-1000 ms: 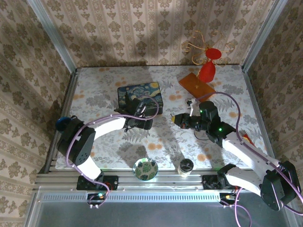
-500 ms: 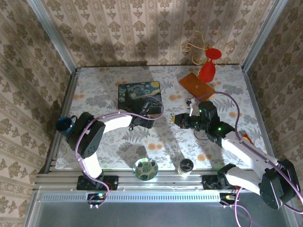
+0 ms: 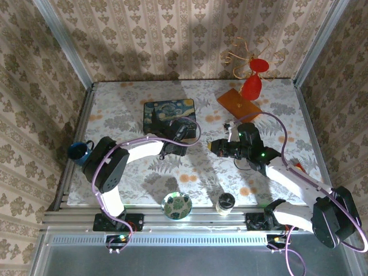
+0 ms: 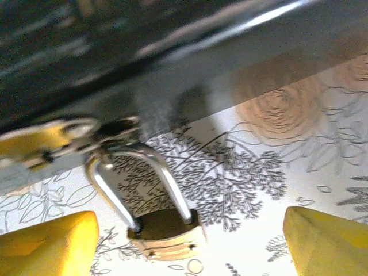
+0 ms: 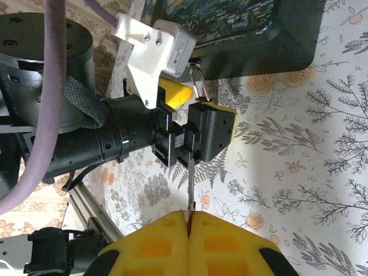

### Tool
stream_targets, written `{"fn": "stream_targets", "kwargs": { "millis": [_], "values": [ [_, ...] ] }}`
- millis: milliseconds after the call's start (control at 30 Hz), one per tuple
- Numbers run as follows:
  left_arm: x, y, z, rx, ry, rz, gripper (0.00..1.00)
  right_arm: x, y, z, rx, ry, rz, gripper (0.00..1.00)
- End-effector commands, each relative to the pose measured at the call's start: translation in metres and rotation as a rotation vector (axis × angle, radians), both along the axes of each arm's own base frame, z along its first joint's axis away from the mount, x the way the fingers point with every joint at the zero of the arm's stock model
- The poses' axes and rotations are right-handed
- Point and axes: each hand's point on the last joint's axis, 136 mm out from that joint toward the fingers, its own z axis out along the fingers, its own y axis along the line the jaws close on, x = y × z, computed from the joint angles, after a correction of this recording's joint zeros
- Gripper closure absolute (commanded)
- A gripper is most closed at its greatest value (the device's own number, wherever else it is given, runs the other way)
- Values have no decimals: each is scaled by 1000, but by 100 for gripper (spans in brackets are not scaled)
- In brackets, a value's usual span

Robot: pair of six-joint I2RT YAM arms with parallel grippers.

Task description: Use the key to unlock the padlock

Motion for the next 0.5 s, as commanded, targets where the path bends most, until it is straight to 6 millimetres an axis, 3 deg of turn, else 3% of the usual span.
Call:
{"fn": "stream_targets", "kwargs": {
  "millis": [0, 467],
  "values": [
    [5, 15, -4, 40, 6, 107, 18, 9, 4, 17, 20, -49, 8, 100],
    [9, 9, -14, -33, 52, 145, 47, 11, 6, 20, 31, -51, 14, 100]
  ]
}}
